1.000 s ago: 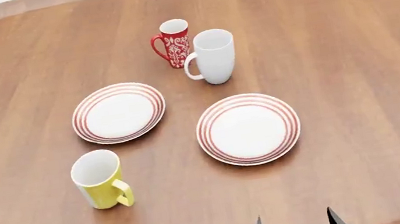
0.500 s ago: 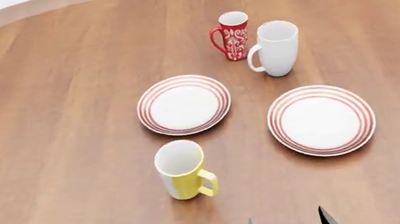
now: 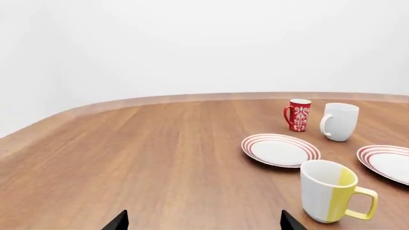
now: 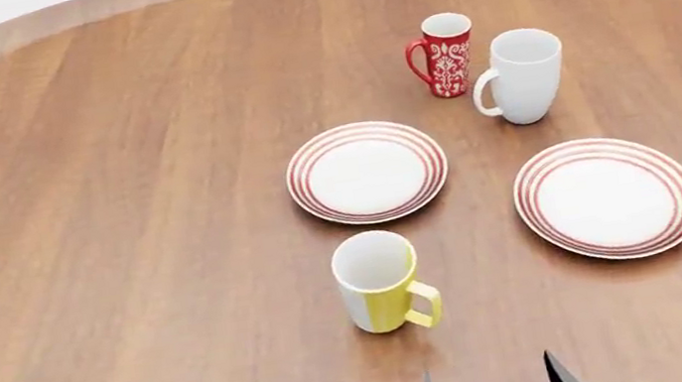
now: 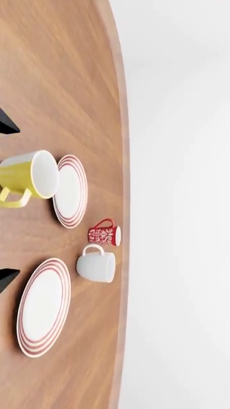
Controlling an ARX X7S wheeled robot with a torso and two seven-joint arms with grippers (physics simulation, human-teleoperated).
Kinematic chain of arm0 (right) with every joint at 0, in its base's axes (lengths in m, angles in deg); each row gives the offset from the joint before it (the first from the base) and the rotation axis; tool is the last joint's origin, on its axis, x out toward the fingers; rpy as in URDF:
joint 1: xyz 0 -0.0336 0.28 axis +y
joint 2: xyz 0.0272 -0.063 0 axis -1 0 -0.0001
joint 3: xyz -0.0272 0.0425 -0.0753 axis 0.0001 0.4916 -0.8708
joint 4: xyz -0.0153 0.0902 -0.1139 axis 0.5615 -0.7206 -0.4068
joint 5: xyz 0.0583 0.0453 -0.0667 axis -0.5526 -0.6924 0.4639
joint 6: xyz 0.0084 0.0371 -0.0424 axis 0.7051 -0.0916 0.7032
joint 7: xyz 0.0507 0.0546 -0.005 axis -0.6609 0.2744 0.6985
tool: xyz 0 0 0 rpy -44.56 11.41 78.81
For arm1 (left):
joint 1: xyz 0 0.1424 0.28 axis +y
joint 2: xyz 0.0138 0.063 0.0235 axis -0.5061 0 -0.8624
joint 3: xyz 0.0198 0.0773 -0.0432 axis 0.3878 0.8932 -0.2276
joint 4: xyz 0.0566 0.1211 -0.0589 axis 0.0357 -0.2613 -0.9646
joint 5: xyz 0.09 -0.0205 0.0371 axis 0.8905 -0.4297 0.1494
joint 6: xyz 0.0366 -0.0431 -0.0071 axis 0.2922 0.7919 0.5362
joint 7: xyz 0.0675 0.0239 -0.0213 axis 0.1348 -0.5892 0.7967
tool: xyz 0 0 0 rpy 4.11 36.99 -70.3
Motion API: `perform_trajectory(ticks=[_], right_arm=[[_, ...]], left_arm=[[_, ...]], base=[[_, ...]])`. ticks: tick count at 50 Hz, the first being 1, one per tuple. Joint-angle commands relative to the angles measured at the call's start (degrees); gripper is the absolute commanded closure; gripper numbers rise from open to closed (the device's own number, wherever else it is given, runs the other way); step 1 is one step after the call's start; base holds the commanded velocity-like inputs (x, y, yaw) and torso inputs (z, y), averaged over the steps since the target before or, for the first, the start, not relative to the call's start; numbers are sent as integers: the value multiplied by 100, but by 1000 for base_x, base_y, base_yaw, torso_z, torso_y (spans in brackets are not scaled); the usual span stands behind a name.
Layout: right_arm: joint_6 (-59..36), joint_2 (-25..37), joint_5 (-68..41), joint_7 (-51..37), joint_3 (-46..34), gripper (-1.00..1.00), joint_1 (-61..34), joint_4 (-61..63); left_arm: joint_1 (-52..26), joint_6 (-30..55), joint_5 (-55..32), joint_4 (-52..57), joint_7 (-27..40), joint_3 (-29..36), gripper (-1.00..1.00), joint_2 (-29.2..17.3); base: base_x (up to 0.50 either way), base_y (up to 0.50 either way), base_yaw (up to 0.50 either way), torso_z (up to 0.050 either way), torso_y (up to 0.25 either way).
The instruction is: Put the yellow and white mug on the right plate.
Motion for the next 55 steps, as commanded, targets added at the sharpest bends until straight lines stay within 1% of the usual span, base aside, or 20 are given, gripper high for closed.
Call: perform_trajectory(ticks=[1, 12, 15, 37, 55], right_arm=[[31, 44, -4, -87, -40, -100, -9, -4], [90, 103, -103, -75, -63, -100, 13, 6], [249, 138, -65, -48, -104, -100, 53, 14], [387, 303, -130, -91, -276, -100, 85, 62], [433, 385, -194, -126, -358, -100, 75, 51]], left_arm=[[-15, -19, -39, -23, 43, 43, -100, -41], [-5, -42, -66, -15, 77, 95, -100, -77], [3, -44, -75, -4, 90, 108, -100, -84], [-3, -79, -131, -12, 153, 183, -100, -159], [-4, -94, -180, -1, 193, 252, -100, -223]], base=[[0, 0, 0, 0, 0], [0, -4, 0, 0, 0], [159, -139, 0, 0, 0], [390, -287, 0, 0, 0], [457, -204, 0, 0, 0]])
